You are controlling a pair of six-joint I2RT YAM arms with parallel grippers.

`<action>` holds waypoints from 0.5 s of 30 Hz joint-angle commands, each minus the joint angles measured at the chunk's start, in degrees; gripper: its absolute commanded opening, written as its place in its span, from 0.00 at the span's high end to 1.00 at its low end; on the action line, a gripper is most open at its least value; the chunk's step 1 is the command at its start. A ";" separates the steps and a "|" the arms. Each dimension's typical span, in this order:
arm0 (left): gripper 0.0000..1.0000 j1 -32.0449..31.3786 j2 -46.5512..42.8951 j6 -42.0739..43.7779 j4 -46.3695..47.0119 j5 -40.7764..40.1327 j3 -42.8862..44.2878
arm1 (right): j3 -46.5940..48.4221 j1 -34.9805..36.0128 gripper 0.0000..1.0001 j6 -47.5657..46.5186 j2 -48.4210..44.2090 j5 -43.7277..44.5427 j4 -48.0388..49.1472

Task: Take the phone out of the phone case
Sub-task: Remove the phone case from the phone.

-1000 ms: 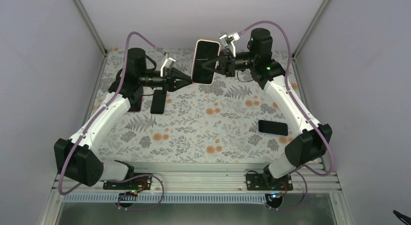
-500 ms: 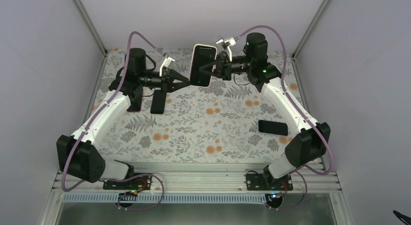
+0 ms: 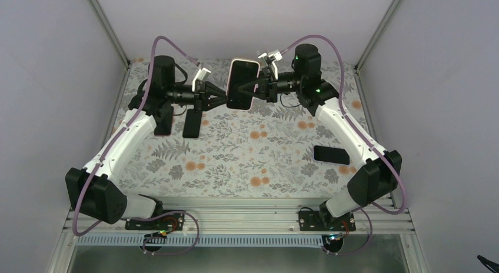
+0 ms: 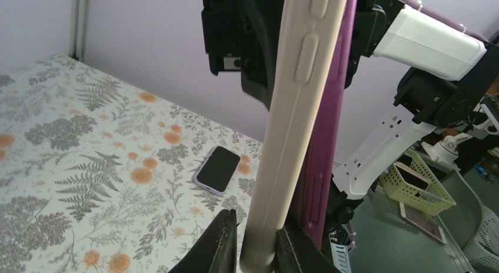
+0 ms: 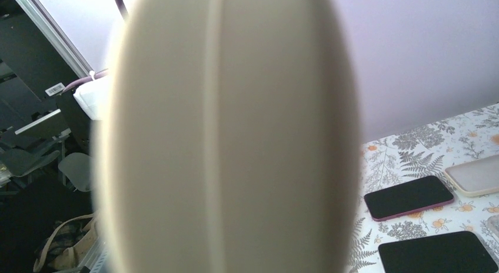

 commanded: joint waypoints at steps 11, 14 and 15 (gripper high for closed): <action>0.82 -6.24 3.57 2.61 9.87 -1.41 8.99 | -3.88 10.94 0.96 1.02 -0.30 -22.85 -6.99; 0.83 -7.91 2.67 2.16 10.58 -0.60 6.24 | -3.84 11.03 0.96 1.05 -0.21 -22.58 -7.00; 0.83 -8.33 2.23 1.61 11.16 -0.57 4.93 | -3.88 11.03 0.96 1.11 -0.16 -22.44 -7.00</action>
